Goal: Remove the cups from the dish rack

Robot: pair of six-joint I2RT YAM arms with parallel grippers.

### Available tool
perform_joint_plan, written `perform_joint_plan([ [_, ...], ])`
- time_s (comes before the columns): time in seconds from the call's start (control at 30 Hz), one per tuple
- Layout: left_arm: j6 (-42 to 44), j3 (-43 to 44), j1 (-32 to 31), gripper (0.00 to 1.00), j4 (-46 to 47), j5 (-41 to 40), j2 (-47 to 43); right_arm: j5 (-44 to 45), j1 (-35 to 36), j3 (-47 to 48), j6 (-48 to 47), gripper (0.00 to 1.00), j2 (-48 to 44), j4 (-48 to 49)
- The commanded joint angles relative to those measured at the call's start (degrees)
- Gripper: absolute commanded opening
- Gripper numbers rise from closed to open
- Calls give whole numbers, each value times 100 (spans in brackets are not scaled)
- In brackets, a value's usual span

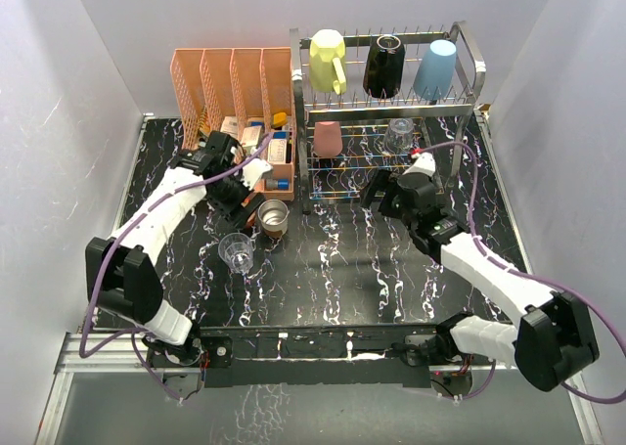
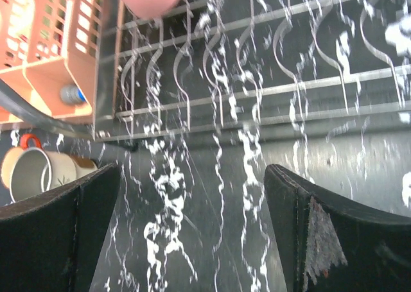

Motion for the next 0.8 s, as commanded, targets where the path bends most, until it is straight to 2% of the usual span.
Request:
perform_joint_plan([
  [0.0, -143, 619, 88, 77, -564, 508, -416, 181, -14, -9, -1256, 98, 317, 2367],
  [0.1, -210, 921, 194, 85, -712, 679, -478, -33, -14, -126, -1962, 98, 833, 3543],
  [0.23, -245, 1159, 323, 94, -917, 985, -508, -194, -18, 285, -2587, 98, 1951, 4243],
  [0.43, -98, 1484, 412, 95, -1175, 1169, -472, -334, -14, 878, -3103, 98, 3241, 5098],
  [0.77, 190, 1554, 416, 96, -1363, 1461, -298, -590, -14, 2214, -3414, 98, 4786, 5397],
])
